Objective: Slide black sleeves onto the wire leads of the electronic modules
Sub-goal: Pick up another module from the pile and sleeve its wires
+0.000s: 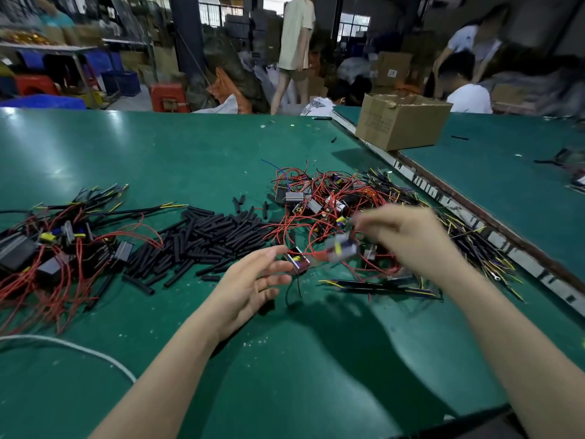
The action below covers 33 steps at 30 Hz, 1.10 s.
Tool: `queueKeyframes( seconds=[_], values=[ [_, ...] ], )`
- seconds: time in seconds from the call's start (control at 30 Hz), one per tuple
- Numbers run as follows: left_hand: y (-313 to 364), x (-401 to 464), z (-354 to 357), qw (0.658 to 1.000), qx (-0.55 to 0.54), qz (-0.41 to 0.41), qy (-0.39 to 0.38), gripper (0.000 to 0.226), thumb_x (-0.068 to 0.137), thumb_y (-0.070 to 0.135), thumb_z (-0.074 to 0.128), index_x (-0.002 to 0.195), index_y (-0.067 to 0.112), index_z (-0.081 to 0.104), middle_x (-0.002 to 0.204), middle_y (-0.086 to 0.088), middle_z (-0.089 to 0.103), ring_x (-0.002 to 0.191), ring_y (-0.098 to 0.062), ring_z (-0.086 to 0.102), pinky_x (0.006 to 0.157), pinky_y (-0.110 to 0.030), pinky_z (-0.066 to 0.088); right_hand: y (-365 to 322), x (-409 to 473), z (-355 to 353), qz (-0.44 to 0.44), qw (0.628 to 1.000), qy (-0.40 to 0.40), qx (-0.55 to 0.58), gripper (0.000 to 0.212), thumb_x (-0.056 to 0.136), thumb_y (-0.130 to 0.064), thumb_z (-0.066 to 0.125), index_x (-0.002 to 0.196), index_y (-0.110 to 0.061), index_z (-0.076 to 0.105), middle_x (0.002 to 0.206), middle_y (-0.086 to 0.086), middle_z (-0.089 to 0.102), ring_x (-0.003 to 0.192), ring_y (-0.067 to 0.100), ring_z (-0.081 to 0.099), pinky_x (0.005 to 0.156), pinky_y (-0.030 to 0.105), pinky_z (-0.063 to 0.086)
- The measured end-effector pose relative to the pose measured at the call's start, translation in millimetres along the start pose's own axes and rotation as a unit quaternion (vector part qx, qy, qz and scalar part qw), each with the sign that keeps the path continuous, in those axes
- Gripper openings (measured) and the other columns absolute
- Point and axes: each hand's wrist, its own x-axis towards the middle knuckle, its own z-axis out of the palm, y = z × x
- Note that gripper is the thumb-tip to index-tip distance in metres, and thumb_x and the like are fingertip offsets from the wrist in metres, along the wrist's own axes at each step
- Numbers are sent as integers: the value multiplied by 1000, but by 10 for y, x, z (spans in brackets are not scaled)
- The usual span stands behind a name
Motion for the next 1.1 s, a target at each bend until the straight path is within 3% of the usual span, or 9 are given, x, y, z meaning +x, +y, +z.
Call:
queueKeyframes(
  seconds=[0.13, 0.33, 0.5, 0.6, 0.67, 0.77, 0.87, 1.0, 1.1],
  values=[
    [10, 16, 9, 1000, -2, -3, -7, 54, 64, 54, 70, 109, 24, 66, 89, 1, 72, 74, -11, 68, 56, -18, 48, -249, 186, -155, 25, 969, 170, 180, 28, 90, -6, 62, 109, -26, 67, 73, -18, 67, 54, -11, 56, 54, 1, 38],
    [-13, -9, 17, 997, 26, 16, -69, 70, 60, 58, 79, 120, 30, 58, 108, -1, 71, 87, -14, 69, 65, -18, 51, -492, 174, 210, 13, 993, -81, 85, 22, 89, -26, 66, 109, -33, 70, 72, -4, 72, 54, 6, 56, 51, 15, 46],
    [-20, 16, 40, 999, -49, 18, -5, 23, 81, 28, 60, 99, 15, 62, 84, -2, 72, 72, -12, 68, 63, -23, 54, -462, 41, 300, -50, 936, -347, 32, 38, 85, -40, 68, 121, -29, 65, 88, -18, 69, 78, -15, 58, 73, 3, 40],
    [-20, -17, 44, 998, -58, 23, 19, 15, 75, 22, 60, 84, 10, 64, 70, -3, 67, 64, -14, 65, 55, -20, 52, -320, 72, 65, 36, 969, -203, 137, 42, 75, -60, 62, 112, -41, 65, 101, -24, 69, 94, -8, 63, 82, 10, 47],
    [-26, -7, 66, 999, -44, 16, 22, 18, 78, 26, 57, 85, 11, 65, 67, -2, 64, 61, -13, 61, 52, -18, 50, -143, 114, -70, 89, 991, -98, 9, 43, 78, -60, 64, 115, -39, 62, 104, -17, 68, 97, 2, 62, 88, 25, 48],
    [-16, 10, 58, 999, -19, 4, 38, 25, 87, 33, 51, 90, 12, 64, 64, 1, 60, 55, -11, 58, 49, -16, 47, 74, 87, -114, 186, 933, -215, -222, 58, 77, -53, 70, 128, -29, 54, 112, -4, 58, 104, 19, 56, 91, 34, 45],
    [-3, 15, 17, 998, -5, 1, 62, 34, 84, 42, 52, 93, 11, 66, 63, 2, 57, 53, -10, 55, 54, -21, 38, 146, 65, -81, 213, 940, -192, -183, 27, 80, -22, 69, 107, -23, 69, 85, -8, 60, 81, 16, 58, 69, 24, 42],
    [6, -2, 4, 997, -2, 3, 82, 38, 77, 45, 57, 92, 12, 67, 61, 3, 56, 51, -9, 54, 54, -22, 36, 186, 103, -147, 196, 971, -15, -134, 24, 83, -7, 62, 88, -29, 71, 71, -12, 58, 59, 8, 50, 52, 22, 36],
    [8, -6, 10, 996, -8, 2, 86, 39, 75, 45, 59, 94, 12, 67, 62, 3, 58, 52, -9, 55, 52, -19, 42, 169, 144, -270, 205, 959, 195, -16, 25, 80, -7, 60, 87, -27, 74, 78, -9, 66, 67, 5, 56, 64, 24, 47]
  ],
)
